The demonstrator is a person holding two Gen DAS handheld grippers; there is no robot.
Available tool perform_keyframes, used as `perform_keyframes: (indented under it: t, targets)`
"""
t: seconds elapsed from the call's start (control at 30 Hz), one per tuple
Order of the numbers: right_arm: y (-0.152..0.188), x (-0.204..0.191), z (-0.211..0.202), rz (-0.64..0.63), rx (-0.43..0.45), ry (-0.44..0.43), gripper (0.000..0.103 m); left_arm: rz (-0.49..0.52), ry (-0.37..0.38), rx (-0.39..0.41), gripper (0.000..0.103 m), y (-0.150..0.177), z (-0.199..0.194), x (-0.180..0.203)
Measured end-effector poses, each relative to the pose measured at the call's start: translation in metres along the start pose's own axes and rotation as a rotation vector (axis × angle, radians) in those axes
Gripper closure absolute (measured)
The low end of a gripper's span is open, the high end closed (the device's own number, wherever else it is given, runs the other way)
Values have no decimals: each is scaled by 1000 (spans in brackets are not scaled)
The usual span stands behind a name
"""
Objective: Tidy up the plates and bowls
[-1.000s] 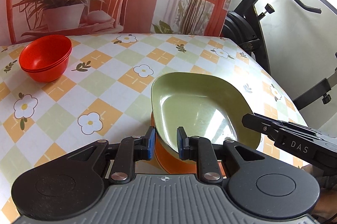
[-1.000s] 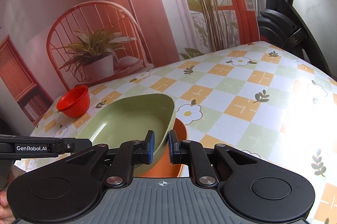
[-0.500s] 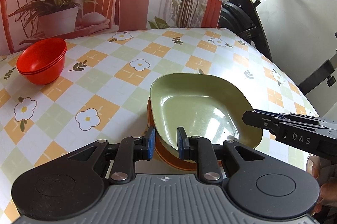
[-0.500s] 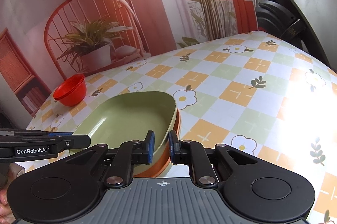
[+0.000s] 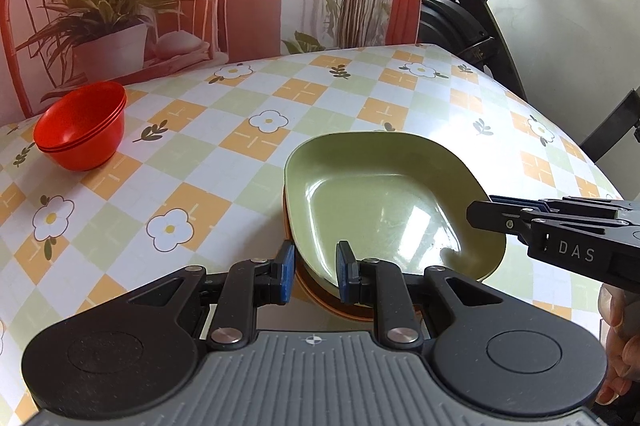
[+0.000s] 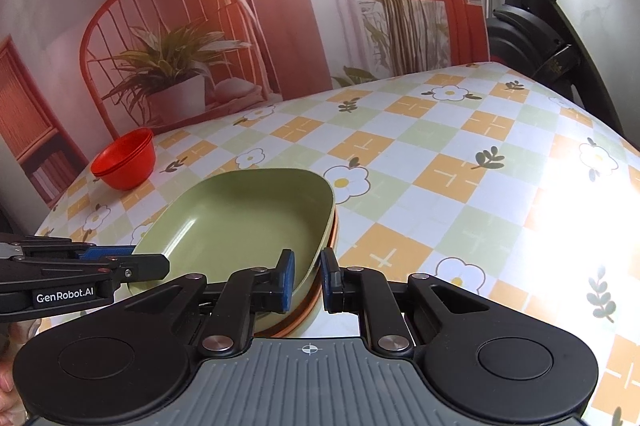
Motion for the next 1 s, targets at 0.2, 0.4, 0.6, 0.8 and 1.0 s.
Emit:
perform_keyframes:
  t: [0.2,0.4,0.6,0.8,1.0]
  targets:
    - [2,1,2,1,-3,5,90,3,-5,3,81,1,1,-1]
    - [2,0,2,3,-5,2,87,-20,-6,5,81,2,0,-2]
    - [4,-2,0,-6,9,-3,86,-105,19,27,79,8,-2,-6]
    - [10,-2,-2,-14,15,-2,83,-195,23,63,79,16,-8,-9]
    - [12,2,0,0,8,8,83,-233,25,88,73,21,-10,-10]
Point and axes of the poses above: each gripper's, at about its wrist camera, not at the fingertips, and z roughly the way its jaws point, x to its right, y to its underside, the point moved 8 cm from there along z, roughly the way its jaws point, and after that the axes turned 13 degrees about z, right-handed, at the moved point
